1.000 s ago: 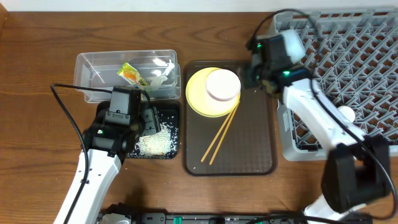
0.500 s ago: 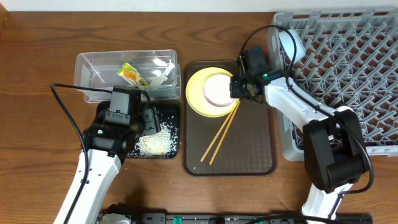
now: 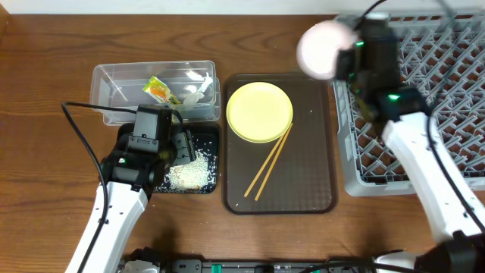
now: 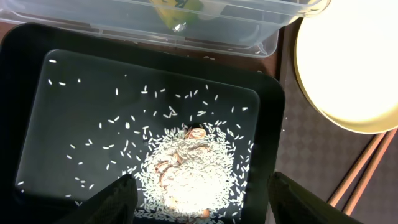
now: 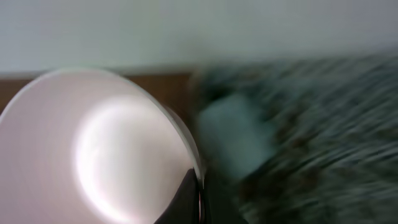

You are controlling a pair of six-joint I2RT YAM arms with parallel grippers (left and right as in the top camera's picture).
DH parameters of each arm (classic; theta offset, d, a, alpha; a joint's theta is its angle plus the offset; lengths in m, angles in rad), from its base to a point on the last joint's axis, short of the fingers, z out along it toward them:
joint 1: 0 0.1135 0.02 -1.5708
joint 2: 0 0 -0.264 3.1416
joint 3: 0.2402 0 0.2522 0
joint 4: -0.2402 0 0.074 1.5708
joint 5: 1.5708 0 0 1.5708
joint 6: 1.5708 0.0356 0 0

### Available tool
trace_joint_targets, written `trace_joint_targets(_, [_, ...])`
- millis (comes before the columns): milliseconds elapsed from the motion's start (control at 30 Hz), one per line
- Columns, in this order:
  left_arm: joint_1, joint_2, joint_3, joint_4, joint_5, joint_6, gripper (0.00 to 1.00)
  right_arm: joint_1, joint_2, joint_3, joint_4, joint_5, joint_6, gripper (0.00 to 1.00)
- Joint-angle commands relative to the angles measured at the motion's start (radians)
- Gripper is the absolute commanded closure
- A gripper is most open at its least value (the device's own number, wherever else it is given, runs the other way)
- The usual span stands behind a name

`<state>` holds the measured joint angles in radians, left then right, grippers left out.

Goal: Sort waste into correct bins and load items into the dishwasher rack
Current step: 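Carry the pink bowl into the dish rack and set it down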

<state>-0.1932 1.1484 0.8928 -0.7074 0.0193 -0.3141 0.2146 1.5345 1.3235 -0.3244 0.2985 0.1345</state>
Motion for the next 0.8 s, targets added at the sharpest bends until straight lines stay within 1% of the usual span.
trace_joint_targets(0, [0.003, 0.002, 0.011, -0.002, -0.008, -0.005, 0.3, -0.056, 0.008, 0.004, 0.084, 0.268, -0.299, 0.99])
trace_joint_targets(33, [0.003, 0.002, 0.011, -0.002, -0.008, -0.005, 0.3, -0.073, 0.017, 0.004, 0.135, 0.299, -0.388, 0.99])
trace_joint_targets(133, [0.003, 0.002, 0.011, -0.002, -0.008, -0.005, 0.3, -0.121, 0.049, 0.004, 0.269, 0.308, -0.676, 0.99])
trace_joint_targets(167, [0.003, 0.002, 0.011, -0.002, -0.008, -0.005, 0.3, -0.135, 0.065, 0.004, 0.32, 0.319, -0.737, 0.99])
trace_joint_targets(333, [0.003, 0.002, 0.011, -0.002, -0.009, -0.005, 0.3, -0.195, 0.174, 0.004, 0.608, 0.439, -0.895, 0.99])
trace_joint_targets(467, [0.003, 0.002, 0.011, -0.002, -0.008, -0.005, 0.3, -0.237, 0.282, 0.004, 0.795, 0.477, -0.99, 0.99])
trace_joint_targets(600, [0.003, 0.002, 0.011, -0.002, -0.008, -0.005, 0.3, -0.269, 0.39, 0.004, 0.914, 0.499, -1.07, 0.99])
trace_joint_targets(667, [0.003, 0.002, 0.011, -0.002, -0.008, -0.005, 0.3, -0.28, 0.44, 0.004, 0.962, 0.513, -1.082, 0.99])
trace_joint_targets(767, [0.003, 0.002, 0.011, -0.002, -0.008, -0.005, 0.3, -0.283, 0.497, 0.004, 0.972, 0.505, -1.077, 0.99])
